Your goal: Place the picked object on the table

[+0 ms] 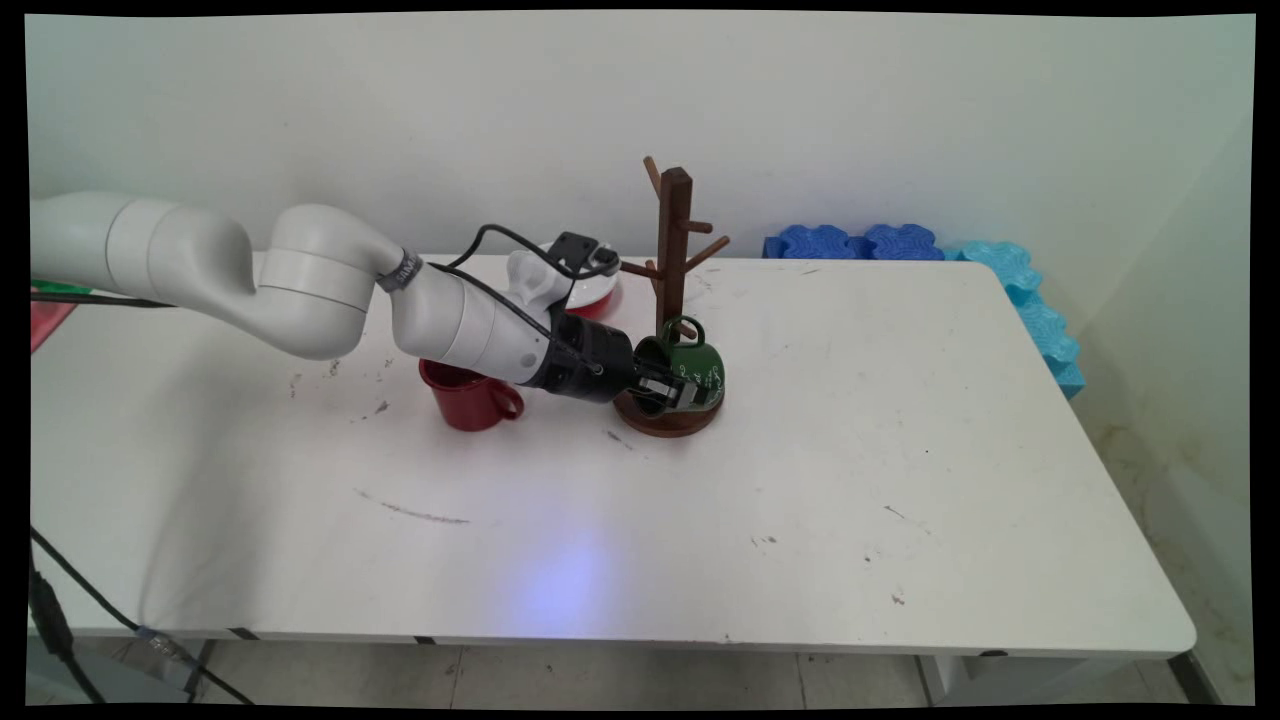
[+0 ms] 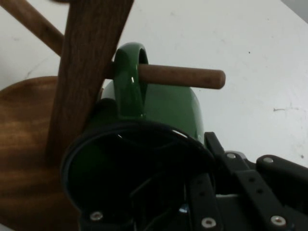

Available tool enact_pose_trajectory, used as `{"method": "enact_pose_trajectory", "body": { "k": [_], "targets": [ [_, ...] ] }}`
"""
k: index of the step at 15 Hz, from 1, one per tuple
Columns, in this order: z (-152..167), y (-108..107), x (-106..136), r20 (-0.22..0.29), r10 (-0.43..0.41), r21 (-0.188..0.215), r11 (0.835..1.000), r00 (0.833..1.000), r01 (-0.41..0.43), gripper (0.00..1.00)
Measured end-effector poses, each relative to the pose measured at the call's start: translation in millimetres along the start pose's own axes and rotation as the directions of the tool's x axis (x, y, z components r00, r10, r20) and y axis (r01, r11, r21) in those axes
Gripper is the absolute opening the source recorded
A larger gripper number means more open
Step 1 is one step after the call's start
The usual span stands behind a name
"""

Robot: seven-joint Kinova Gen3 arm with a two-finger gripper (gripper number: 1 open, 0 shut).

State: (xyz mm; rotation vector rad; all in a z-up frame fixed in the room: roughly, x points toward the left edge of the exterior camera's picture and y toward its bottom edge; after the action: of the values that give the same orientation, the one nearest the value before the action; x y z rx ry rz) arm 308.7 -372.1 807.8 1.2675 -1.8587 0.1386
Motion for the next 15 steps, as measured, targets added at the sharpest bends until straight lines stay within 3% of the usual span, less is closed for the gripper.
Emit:
{"method": "enact_pose_trajectory", "body": {
  "k": [15],
  "targets": [
    [-5.7,7.0,7.5,-0.005,0.094,-0.012,0.996,0.996,-0.094,0.00]
  ]
}}
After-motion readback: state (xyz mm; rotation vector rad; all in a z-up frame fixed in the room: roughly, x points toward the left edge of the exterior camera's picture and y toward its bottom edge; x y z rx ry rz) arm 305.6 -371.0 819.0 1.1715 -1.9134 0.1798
